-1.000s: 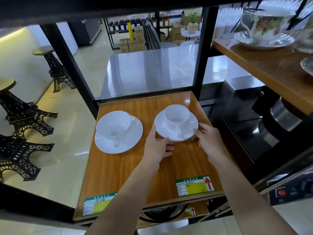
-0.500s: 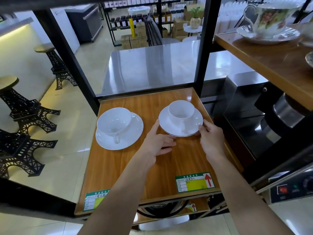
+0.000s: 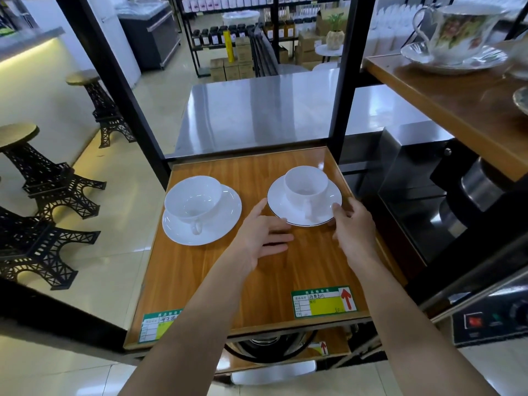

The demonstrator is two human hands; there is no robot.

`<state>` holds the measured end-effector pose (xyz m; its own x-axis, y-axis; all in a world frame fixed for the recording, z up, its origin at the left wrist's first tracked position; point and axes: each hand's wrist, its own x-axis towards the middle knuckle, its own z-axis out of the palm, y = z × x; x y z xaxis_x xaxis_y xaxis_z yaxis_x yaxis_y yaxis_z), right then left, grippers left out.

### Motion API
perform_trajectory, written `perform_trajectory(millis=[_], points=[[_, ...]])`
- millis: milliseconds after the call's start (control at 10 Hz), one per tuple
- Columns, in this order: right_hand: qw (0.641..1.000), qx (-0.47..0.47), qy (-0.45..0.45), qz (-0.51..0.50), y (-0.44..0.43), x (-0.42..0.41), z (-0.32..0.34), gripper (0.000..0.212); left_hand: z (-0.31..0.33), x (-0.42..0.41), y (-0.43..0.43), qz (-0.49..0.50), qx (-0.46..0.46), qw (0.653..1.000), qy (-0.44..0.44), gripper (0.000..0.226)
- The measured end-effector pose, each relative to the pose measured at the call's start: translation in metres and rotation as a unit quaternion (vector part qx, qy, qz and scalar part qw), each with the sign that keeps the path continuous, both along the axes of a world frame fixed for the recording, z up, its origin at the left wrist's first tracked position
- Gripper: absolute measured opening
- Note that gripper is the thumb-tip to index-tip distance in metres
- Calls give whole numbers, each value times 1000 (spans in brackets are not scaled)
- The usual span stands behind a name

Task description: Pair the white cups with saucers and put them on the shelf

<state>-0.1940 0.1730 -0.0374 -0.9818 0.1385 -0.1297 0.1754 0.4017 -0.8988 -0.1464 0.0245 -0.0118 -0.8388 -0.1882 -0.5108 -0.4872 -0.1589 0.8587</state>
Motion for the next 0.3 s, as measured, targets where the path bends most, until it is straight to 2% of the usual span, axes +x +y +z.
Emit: perform_trajectory(millis=[100,200,300], points=[[1000,11,-9,11,2,3,6,56,3,5,-1,1,-29,1000,9,55],[993,109,18,47,8,16,14,55,13,17,-1,4,-88,996,28,44],[979,170,73,86,16,30,26,45,21,30,-1,27,-192,978,79,37]])
